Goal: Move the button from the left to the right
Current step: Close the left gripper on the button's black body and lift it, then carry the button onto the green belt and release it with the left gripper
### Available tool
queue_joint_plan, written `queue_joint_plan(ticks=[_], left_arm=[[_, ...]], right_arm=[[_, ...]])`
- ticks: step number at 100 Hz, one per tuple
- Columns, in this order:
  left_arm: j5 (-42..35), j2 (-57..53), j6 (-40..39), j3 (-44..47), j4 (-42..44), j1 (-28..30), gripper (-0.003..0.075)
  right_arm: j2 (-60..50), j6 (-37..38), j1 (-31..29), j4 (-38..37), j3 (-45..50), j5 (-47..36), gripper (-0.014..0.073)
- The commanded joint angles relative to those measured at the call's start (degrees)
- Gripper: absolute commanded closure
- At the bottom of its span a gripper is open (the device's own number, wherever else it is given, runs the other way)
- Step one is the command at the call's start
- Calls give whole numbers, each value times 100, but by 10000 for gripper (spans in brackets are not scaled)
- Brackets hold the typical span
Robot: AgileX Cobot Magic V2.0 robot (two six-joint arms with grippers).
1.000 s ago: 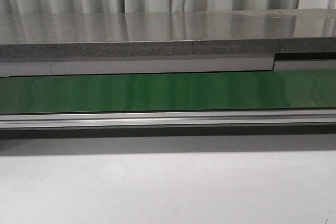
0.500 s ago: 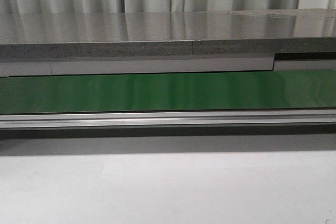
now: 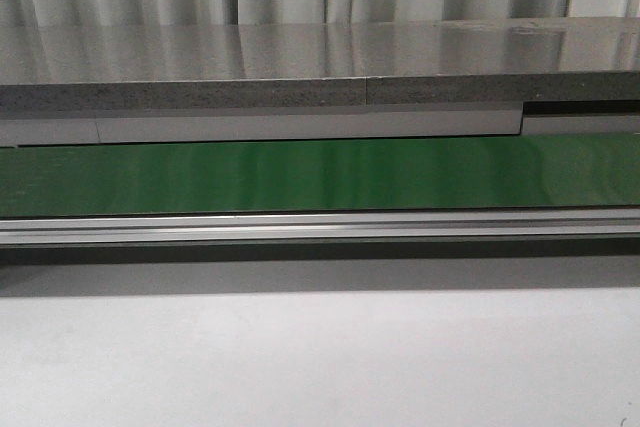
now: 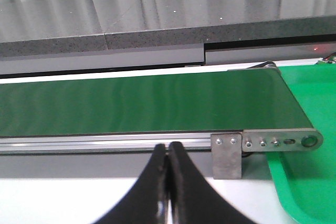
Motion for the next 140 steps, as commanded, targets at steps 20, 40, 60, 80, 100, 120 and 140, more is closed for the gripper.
queue_joint_plan(ticks=[20,40,60,80,100,120,140], left_arm=[[16,-150,-12,-76,-77,-18,431],[39,-150,-12,-88,-77,-18,575],[276,-201,-12,-310,-77,-18,605],[391,-622,-12,-680,-77,-18,605],[692,-1099,55,-938,-345,-101,605],[1109,-1240,573,-964,-730,-434,605],[1170,-1240,709,-964,-730,-859,605]], right_arm=[[-113,-29,3,0,-88,-438,661],[-113,-29,3,0,-88,-438,661],[-113,-29,3,0,-88,-438,661],[-113,-29,3,0,-88,-438,661],[-113,-29,3,0,-88,-438,661],[-113,-29,3,0,-88,-438,661],[-113,-29,3,0,-88,-438,661]])
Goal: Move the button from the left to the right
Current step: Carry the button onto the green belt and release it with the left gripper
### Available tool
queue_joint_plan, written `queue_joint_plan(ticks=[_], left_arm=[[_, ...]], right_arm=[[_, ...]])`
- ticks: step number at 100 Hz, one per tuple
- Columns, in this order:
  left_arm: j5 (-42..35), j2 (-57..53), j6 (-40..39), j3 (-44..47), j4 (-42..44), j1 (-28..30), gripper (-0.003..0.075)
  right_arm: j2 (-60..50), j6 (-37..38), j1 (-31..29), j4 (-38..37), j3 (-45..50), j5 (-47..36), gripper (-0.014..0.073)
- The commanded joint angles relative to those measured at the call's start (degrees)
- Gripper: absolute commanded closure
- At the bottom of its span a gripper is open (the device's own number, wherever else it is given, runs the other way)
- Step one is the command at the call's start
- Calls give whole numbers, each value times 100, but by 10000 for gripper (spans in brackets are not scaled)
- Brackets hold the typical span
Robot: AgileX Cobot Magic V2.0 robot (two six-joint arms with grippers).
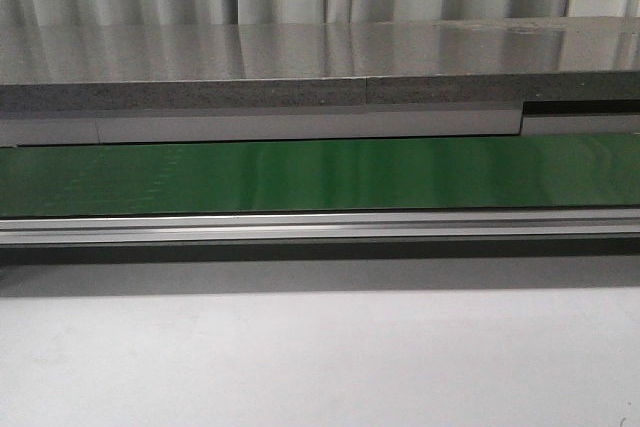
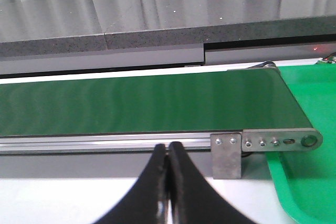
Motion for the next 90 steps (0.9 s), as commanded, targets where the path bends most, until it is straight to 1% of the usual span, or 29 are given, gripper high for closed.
queue_joint_plan(ticks=[1,24,36,51,56,63,70,77,82,84,85,90], left_arm=[[-107,-295,72,-173,-43,-163,605],[-164,-295,96,-173,-61,-429,603],[-344,-295,119,-173,-153,-522,602],[-520,-274,409,-173,-432,-581,598],[-532,-260,409,-173,-458,-593,583],[-508,-207,409,-173,-463,-593,531],[-472,-165,409,-161,-463,-593,437],[-455,-131,409,-161,-463,-593,307],[-455,-131,409,-161,-463,-593,233],[-455,-131,409,-161,-463,-593,216],[-455,-131,409,-161,-463,-593,195],[-455,-131,409,-161,-463,-593,165]], right_arm=[[-113,-29,3,0,-88,-438,661],[-113,-29,3,0,-88,-438,661],[-113,-29,3,0,-88,-438,661],[-113,-29,3,0,-88,-438,661],[-113,-29,3,0,-88,-438,661],[-113,-29,3,0,-88,-438,661],[-113,-29,3,0,-88,-438,661],[-113,-29,3,0,-88,-438,661],[-113,-29,3,0,-88,-438,661],[-113,-29,3,0,-88,-438,661],[-113,-29,3,0,-88,-438,661],[-113,-29,3,0,-88,-438,661]])
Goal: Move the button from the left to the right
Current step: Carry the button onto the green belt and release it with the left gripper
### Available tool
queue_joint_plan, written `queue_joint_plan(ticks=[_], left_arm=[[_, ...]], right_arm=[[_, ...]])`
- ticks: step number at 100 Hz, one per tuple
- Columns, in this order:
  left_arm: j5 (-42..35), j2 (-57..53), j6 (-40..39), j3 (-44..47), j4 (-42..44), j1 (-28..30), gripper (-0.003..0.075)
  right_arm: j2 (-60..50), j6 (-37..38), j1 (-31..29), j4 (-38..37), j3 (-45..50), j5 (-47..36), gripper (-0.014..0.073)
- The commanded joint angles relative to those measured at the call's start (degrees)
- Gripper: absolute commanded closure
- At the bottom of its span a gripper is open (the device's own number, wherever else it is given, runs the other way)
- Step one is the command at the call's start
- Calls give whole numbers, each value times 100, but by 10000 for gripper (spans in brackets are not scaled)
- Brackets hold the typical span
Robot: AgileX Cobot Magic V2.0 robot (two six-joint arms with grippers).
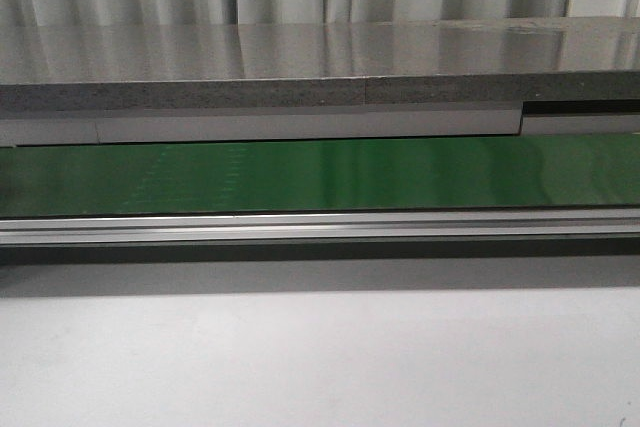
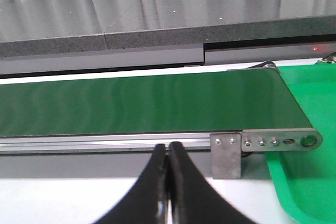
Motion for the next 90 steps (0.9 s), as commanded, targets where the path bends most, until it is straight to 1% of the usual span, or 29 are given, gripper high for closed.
queue_joint_plan(ticks=[1,20,35,47,60,76,90], left_arm=[[-168,-245,11,-161,-67,-32,160],[-155,-292,32,-173,-191,-32,157],[-177,-599,171,-173,-386,-43,157],[-203,-930,171,-173,-386,-137,157],[-318,-1329,274,-140,-386,-362,157],[-893,-2051,288,292,-386,-700,157],[-1733,-2941,288,1125,-386,-848,157]], right_arm=[[-113,-29,3,0,-88,-438,661],[-113,-29,3,0,-88,-438,661],[-113,-29,3,0,-88,-438,661],[-113,-29,3,0,-88,-438,661],[-113,-29,3,0,-88,-438,661],[-113,-29,3,0,-88,-438,661],[-113,-29,3,0,-88,-438,661]])
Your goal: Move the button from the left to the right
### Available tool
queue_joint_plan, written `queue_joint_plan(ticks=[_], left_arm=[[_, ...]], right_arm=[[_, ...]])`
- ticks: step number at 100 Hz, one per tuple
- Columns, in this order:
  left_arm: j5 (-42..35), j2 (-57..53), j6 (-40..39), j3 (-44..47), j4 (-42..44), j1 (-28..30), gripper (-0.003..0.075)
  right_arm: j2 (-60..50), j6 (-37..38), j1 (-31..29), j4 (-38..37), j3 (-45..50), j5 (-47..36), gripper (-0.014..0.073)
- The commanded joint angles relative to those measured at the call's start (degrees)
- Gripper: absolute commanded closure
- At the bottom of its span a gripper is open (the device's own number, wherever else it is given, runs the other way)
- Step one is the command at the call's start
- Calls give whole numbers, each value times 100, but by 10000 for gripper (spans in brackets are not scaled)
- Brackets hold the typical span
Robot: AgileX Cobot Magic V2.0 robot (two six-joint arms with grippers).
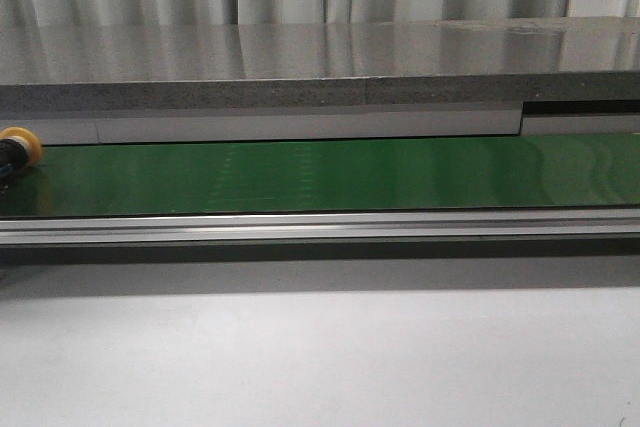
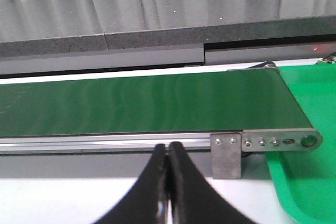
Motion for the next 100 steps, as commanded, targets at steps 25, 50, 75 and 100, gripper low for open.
queue_joint_plan(ticks=[25,50,75,100], left_arm=[[-2198,-2344,11,2017,-65,-121,157],[-3828,-3748,20,3723,52,-121,157],[-4631,-4767,20,4631,-16,-121,157],[-4455,-5173,20,4978,-16,-121,157]], right_arm=[[-113,-29,3,0,-88,-438,661],[-113,-29,3,0,-88,-438,661],[-113,-29,3,0,-88,-438,661],[-113,-29,3,0,-88,-438,661]])
